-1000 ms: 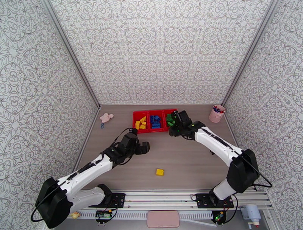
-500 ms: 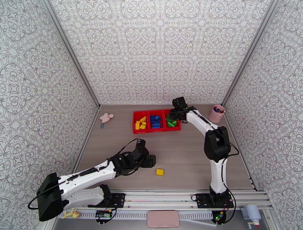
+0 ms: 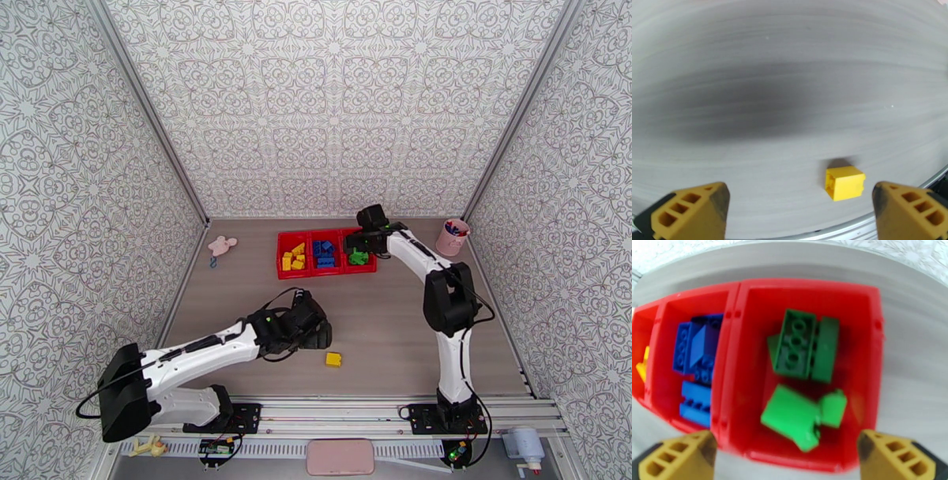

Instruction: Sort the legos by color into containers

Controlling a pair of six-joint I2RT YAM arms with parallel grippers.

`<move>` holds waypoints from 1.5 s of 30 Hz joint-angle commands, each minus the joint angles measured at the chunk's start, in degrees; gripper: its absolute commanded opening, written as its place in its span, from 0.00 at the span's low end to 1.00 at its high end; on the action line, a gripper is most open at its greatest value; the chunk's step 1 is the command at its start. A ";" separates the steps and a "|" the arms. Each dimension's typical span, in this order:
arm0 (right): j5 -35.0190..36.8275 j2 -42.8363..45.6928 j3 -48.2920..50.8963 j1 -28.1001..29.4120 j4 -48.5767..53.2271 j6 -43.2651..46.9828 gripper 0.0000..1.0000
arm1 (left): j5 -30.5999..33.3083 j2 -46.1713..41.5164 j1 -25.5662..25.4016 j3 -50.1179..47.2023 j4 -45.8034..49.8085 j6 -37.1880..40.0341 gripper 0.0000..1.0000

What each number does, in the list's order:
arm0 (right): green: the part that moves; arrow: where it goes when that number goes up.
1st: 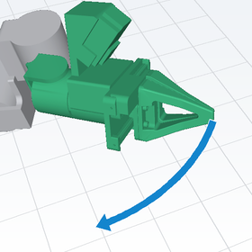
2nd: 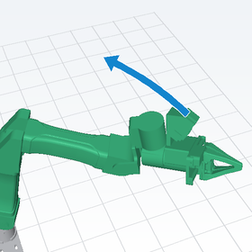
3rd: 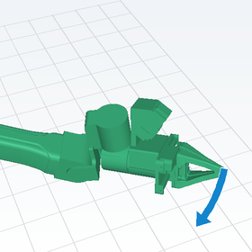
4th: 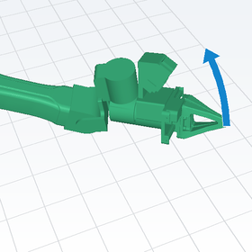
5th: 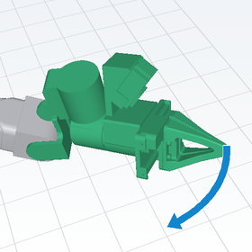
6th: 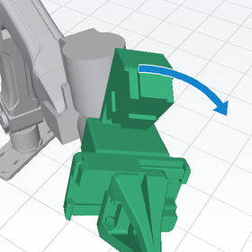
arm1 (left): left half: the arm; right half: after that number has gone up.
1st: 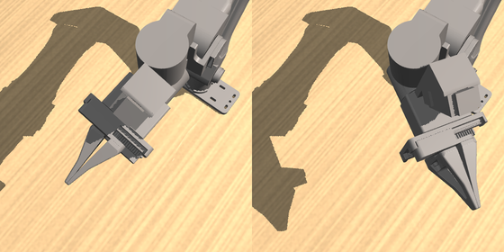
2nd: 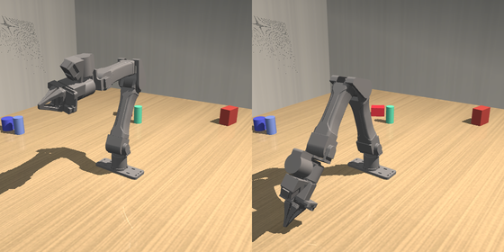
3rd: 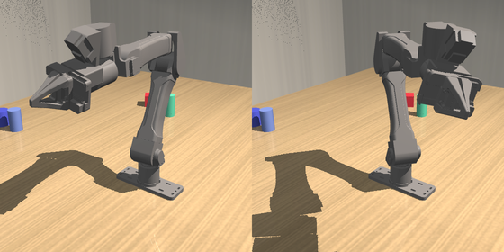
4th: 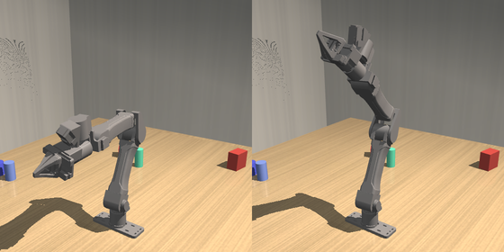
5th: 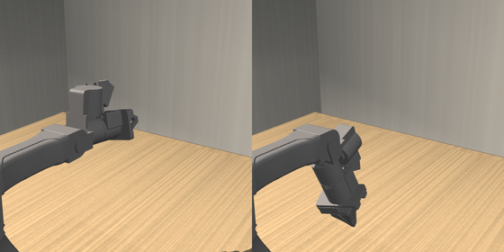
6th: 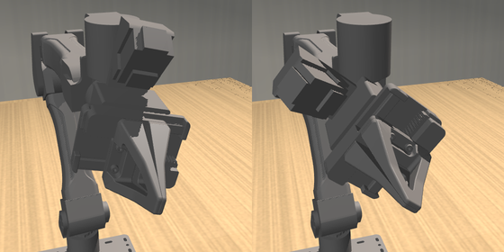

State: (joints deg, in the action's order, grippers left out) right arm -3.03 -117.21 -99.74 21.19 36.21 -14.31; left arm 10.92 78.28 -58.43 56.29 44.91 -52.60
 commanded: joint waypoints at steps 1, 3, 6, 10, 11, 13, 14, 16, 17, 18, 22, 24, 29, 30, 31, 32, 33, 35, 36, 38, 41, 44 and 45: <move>1.00 8.44 7.46 -0.26 -3.07 1.06 1.00 | -4.35 4.55 -1.86 4.38 6.06 -1.38 1.00; 1.42 12.62 12.50 -0.76 -4.35 0.86 1.00 | -5.33 7.52 -2.83 6.72 6.23 -1.33 1.00; 1.36 18.47 19.34 -2.29 -5.50 0.19 1.00 | -6.25 12.43 -3.95 10.41 7.29 -0.81 1.00; 1.11 23.65 24.76 -4.50 -4.89 0.08 1.00 | -7.68 19.40 -5.45 15.73 10.55 1.24 1.00; 0.91 24.32 25.51 -4.87 -4.79 0.00 1.00 | -8.16 20.82 -5.63 16.70 11.16 1.52 1.00; 0.55 25.63 26.89 -5.34 -4.47 -0.12 1.00 | -8.92 23.48 -5.78 17.85 11.74 1.86 1.00; 0.31 26.11 27.30 -5.37 -4.27 -0.25 1.00 | -9.37 24.56 -5.80 17.95 11.66 1.87 1.00; -0.46 26.74 27.50 -5.46 -3.78 -0.12 1.00 | -10.10 26.24 -5.75 17.90 10.90 2.06 1.00; -0.78 27.09 27.33 -5.46 -3.44 0.14 1.00 | -10.54 27.07 -5.62 17.80 10.29 2.31 1.00; -1.14 27.42 27.30 -5.46 -3.12 0.55 1.00 | -11.07 27.80 -5.39 17.54 9.54 2.51 0.99; -1.54 28.63 27.32 -5.46 -2.05 1.47 1.00 | -12.91 29.81 -4.94 17.20 8.77 2.70 0.91; -1.54 29.52 27.96 -5.46 -1.97 1.41 1.00 | -13.83 30.68 -4.87 16.95 8.84 2.57 0.87; -2.08 31.29 29.68 -5.46 -2.59 0.69 1.00 | -14.08 30.92 -4.40 16.14 6.55 1.93 0.71; -2.19 31.57 29.85 -5.46 -2.46 0.68 1.00 | -14.12 31.05 -4.16 16.05 5.95 1.97 0.67; -2.20 31.89 30.16 -5.48 -2.41 0.76 1.00 | -14.21 31.13 -3.99 16.03 5.53 1.96 0.64; -2.30 32.24 30.43 -5.46 -2.46 0.77 1.00 | -14.14 31.14 -3.89 15.89 5.25 2.02 0.61; -2.31 32.60 30.89 -5.46 -2.54 0.77 1.00 | -14.00 31.23 -3.87 15.87 4.97 1.99 0.58; -2.36 33.13 31.51 -5.46 -2.55 0.69 1.00 | -14.04 31.18 -3.71 15.60 4.35 1.79 0.51; -2.52 33.31 31.68 -5.46 -2.48 0.64 1.00 | -14.17 31.17 -3.77 15.51 4.17 1.51 0.48; -2.75 33.66 31.79 -5.46 -2.21 0.60 1.00 | -13.94 31.09 -3.77 15.43 4.16 0.90 0.41; -2.94 34.19 31.56 -5.46 -1.67 0.59 1.00 | -12.29 29.76 -3.83 15.47 4.49 0.01 0.35; -4.35 34.91 31.67 -5.46 -1.43 0.92 1.00 | -8.63 26.41 -3.46 15.18 3.07 -0.17 0.35; -5.34 35.22 31.87 -5.46 -1.50 1.16 1.00 | -7.03 24.97 -3.15 15.08 1.93 0.37 0.35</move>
State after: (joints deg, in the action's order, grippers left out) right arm -5.76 -83.90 -68.75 15.70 33.63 -13.56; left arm -0.58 107.70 -62.37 71.92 49.34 -52.10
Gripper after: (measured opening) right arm 0.997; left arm 0.408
